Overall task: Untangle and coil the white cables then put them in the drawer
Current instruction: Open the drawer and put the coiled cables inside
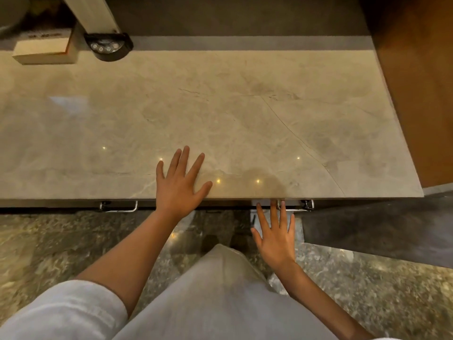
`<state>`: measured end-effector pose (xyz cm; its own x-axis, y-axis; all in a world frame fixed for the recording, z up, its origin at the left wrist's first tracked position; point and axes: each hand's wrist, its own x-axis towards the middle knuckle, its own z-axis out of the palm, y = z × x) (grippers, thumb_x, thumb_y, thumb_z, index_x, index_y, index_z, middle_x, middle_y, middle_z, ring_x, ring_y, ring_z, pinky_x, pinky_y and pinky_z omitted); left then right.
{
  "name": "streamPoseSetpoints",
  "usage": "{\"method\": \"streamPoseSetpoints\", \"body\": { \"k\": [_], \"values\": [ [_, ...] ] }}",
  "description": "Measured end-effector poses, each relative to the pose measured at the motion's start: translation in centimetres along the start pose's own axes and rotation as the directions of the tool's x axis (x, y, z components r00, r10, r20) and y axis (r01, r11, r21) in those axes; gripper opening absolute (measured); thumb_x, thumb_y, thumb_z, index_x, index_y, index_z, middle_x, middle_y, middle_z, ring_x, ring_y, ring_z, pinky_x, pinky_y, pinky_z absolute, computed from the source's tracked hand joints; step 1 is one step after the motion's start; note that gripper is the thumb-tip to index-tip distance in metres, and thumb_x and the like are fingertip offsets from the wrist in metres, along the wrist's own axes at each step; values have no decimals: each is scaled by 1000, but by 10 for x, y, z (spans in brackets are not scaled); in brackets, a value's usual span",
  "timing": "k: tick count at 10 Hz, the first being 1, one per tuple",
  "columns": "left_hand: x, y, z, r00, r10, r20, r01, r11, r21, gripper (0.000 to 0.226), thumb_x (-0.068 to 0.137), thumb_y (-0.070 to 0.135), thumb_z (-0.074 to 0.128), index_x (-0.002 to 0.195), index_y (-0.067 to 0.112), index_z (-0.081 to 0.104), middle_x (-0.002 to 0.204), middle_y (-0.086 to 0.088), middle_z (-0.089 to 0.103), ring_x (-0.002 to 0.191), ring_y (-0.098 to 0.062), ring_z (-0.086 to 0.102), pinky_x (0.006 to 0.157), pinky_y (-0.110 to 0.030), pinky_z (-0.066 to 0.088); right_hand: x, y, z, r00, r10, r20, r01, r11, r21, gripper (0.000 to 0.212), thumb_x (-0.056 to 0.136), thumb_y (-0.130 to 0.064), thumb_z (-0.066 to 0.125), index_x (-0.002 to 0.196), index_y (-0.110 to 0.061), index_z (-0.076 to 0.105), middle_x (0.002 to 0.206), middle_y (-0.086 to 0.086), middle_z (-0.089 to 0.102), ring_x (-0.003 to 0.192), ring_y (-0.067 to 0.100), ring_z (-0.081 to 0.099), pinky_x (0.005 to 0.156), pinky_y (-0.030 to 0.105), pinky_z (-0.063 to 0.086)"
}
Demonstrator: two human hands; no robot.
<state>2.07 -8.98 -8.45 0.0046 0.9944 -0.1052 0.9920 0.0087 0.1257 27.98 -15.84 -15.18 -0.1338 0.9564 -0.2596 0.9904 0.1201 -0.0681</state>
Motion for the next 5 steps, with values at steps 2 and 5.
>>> {"method": "streamPoseSetpoints", "body": {
  "k": [2,5],
  "values": [
    [0,0,-2,1000,4,23,-4,1000,-3,70,85,67,14,148,37,5,160,-4,1,147,-22,-1,113,-56,3,-4,7,-11,1000,-22,6,22,999,-33,62,94,-53,2,144,-25,25,151,10,30,144,25,-12,108,57,14],
    [-2,4,-13,990,-11,138,12,1000,-7,70,87,67,17,147,38,-2,159,-2,-10,146,-20,-11,115,-53,-3,-17,16,-44,984,-180,-10,181,983,45,66,94,-55,7,131,-21,50,140,10,49,129,26,45,94,52,44]
  ]
}}
